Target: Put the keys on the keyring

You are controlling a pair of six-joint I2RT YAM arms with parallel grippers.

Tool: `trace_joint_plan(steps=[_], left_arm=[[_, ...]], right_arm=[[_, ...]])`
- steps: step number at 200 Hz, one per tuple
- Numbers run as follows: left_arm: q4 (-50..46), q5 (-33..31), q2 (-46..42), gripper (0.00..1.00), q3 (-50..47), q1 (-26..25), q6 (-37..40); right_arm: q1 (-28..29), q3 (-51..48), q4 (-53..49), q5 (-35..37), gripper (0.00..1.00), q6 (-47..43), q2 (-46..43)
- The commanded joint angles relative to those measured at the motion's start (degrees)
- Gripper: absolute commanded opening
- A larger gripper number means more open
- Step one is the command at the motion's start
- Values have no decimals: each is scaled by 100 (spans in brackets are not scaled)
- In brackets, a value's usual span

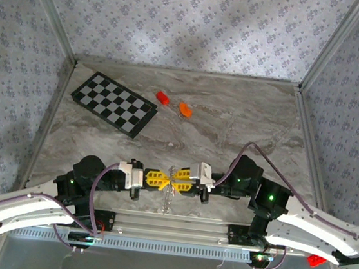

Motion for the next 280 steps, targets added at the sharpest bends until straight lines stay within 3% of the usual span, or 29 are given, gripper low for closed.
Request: trace_joint_plan(steps=[1, 41, 81, 112, 170, 280], left_arm=[[361, 41, -21, 0, 80, 9, -14], [270, -9, -48, 0, 80, 2, -13], [-262, -313, 54, 0, 215, 9, 131], [-961, -681, 153, 18, 440, 3, 240], [-1207, -830, 272, 24, 573, 6, 237], [-1147, -419, 606, 31, 668, 1, 162]], right_arm=[[40, 73, 158, -73, 19, 87, 24], [45, 123, 59, -26, 0, 52, 42], [43, 411, -632, 178, 0, -137, 47], [42, 996, -1877, 615, 0, -515, 184], [48, 1999, -3864, 1037, 0, -953, 917], [-38, 2508, -4211, 637, 0, -1345, 1291]])
